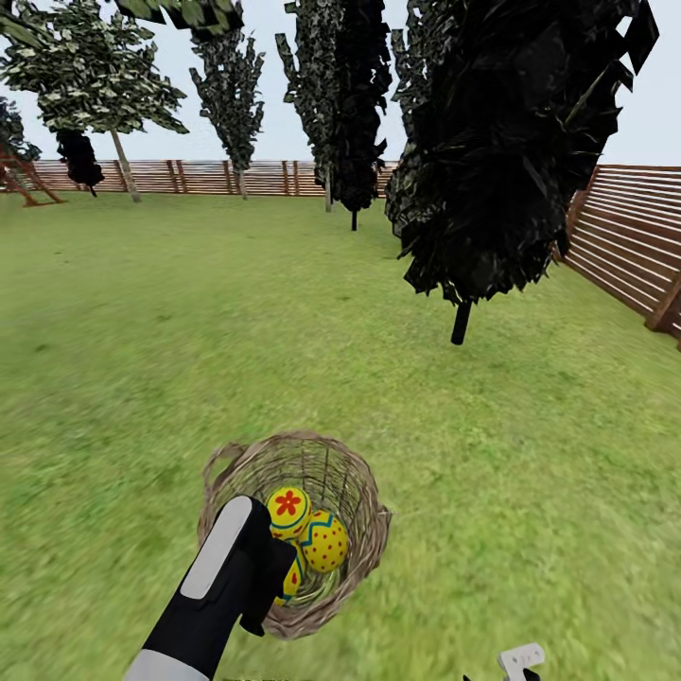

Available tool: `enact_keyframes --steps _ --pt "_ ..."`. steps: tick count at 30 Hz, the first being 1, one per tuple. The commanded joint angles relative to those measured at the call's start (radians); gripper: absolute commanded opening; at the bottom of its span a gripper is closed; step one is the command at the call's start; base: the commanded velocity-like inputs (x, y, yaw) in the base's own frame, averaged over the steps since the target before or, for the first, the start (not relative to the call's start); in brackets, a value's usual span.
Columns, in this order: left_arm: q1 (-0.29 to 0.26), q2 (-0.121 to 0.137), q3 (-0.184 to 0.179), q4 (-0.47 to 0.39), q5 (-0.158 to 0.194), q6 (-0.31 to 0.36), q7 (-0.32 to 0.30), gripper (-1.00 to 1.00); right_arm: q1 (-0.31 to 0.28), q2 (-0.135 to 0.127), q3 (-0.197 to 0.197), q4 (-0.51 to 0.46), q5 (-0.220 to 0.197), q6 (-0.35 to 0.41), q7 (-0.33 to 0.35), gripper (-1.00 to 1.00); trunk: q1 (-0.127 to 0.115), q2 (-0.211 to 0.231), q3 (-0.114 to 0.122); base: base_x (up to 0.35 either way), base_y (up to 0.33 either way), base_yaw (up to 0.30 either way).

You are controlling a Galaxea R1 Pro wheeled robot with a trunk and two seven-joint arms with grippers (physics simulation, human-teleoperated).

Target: Take the three Easter eggs out of the wicker basket on the lawn in the garden, then place them on the lawn next to a single tree (choose any tree) so that all three eggs are next to the same tree and none are left in the basket.

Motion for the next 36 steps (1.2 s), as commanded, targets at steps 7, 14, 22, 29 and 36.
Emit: enact_keyframes --steps 7,14,22,29,36 --pt "-0.001 0.0 0.001 0.003 0.085 0.02 0.005 -1.0 0.0 0.0 0.0 0.0 0.007 -0.004 0.001 1.0 0.0 -0.002 -0.002 0.0 0.0 0.284" --pt "-0.001 0.019 0.0 0.003 0.099 0.022 0.004 -1.0 0.0 0.0 0.0 0.0 0.007 -0.004 0.001 1.0 0.0 -0.002 -0.002 0.0 0.0 0.284" --pt "0.0 0.021 0.0 0.003 0.099 0.02 0.003 -1.0 0.0 0.0 0.0 0.001 0.007 -0.004 0.0 1.0 0.0 -0.002 -0.002 0.157 0.021 0.284" --pt "0.0 0.021 0.0 0.003 0.095 0.019 0.005 -1.0 0.0 0.0 0.0 0.001 0.007 -0.004 0.0 1.0 0.0 -0.002 -0.002 0.334 0.155 0.284" --pt "0.0 0.025 0.0 0.003 0.088 0.018 0.007 -1.0 0.0 0.0 0.0 0.003 0.008 -0.004 0.0 1.0 0.0 -0.002 -0.002 0.331 0.179 0.284"
